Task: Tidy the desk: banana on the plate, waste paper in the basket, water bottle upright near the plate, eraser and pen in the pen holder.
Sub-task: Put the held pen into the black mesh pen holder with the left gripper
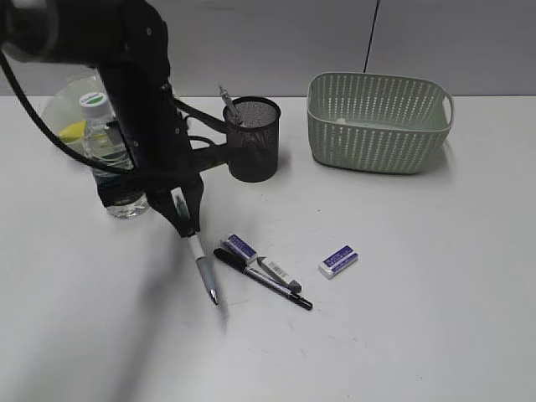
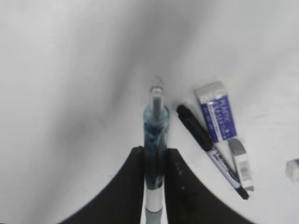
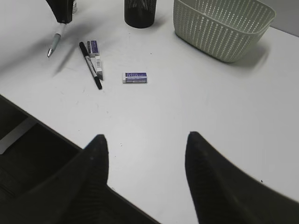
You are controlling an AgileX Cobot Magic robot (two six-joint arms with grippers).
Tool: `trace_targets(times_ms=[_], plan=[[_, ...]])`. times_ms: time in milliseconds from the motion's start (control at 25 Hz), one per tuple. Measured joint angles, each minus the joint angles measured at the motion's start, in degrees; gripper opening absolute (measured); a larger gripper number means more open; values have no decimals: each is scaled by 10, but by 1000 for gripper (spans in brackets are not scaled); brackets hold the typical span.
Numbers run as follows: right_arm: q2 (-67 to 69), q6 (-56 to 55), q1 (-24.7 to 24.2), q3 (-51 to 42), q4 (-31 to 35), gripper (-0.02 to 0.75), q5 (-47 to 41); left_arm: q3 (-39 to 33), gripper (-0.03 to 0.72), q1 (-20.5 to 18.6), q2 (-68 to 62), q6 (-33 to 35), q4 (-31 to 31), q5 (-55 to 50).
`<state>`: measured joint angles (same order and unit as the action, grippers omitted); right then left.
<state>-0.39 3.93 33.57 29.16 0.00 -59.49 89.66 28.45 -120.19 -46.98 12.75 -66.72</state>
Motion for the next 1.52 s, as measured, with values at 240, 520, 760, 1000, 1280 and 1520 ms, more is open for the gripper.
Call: trace_targets(times_ms=[240, 520, 760, 1000, 1280, 1520], plan=[[0, 0, 0, 0, 0, 426, 0, 0, 83, 7, 77, 27, -3, 52], [0, 0, 0, 0, 0, 426, 0, 0, 83, 8, 153, 72, -35, 250], [0, 0, 0, 0, 0, 426, 0, -2, 83, 9, 141, 108, -98, 396], [0, 0, 0, 0, 0, 426, 0, -2, 83, 9, 106, 110, -182, 528], [0, 0, 0, 0, 0, 426, 0, -2, 83, 9, 51, 111, -254, 607], [0, 0, 0, 0, 0, 426, 0, -6, 83, 10, 1, 112, -292, 642]])
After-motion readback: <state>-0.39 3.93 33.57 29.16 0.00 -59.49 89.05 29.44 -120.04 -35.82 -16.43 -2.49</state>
